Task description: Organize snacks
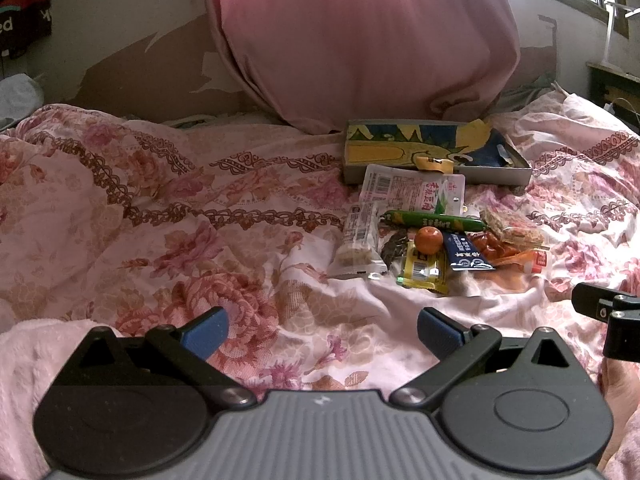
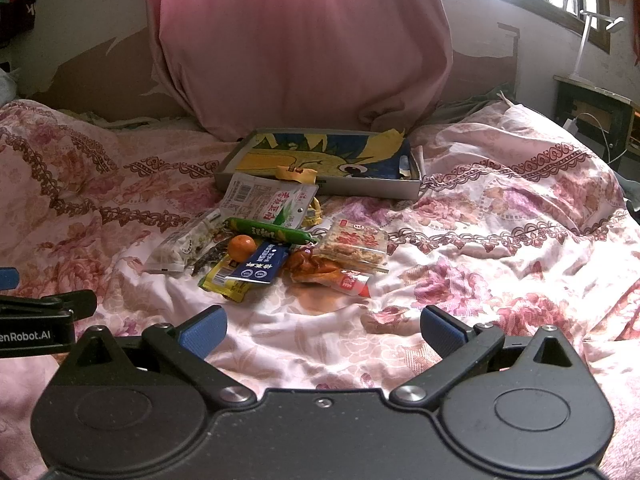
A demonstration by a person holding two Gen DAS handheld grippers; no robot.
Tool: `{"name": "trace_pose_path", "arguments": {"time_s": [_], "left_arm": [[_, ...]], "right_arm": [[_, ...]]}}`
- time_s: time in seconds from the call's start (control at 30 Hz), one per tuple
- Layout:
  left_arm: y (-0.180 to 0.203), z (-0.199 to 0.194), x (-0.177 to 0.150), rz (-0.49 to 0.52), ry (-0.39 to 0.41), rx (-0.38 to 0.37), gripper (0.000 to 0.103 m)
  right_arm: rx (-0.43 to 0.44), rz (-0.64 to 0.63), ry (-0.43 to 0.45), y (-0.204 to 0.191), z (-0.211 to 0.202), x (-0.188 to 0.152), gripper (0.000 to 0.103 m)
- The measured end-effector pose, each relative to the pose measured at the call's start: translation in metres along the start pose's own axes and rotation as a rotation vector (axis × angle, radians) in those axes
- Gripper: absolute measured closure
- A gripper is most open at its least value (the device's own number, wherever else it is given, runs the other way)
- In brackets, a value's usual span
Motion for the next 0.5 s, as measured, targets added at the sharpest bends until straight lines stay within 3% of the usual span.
{"name": "trace_pose_path", "arguments": {"time_s": [0.5], "left_arm": [[-0.002, 0.015, -0.012, -0.008, -0.042, -0.008, 0.000]], "right_arm": [[0.008, 0.024, -0.012, 0.006, 0.000, 0.002, 0.001]]}}
Point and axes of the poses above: each gripper's, at about its wrist camera, not at the fingertips, and z roughly the way its jaws point, y to its right, x to its top, the point moved 6 cm from there along z, roughly the way its jaws point, and after that the axes turned 6 degrees about -z, right-handed, at the moved point
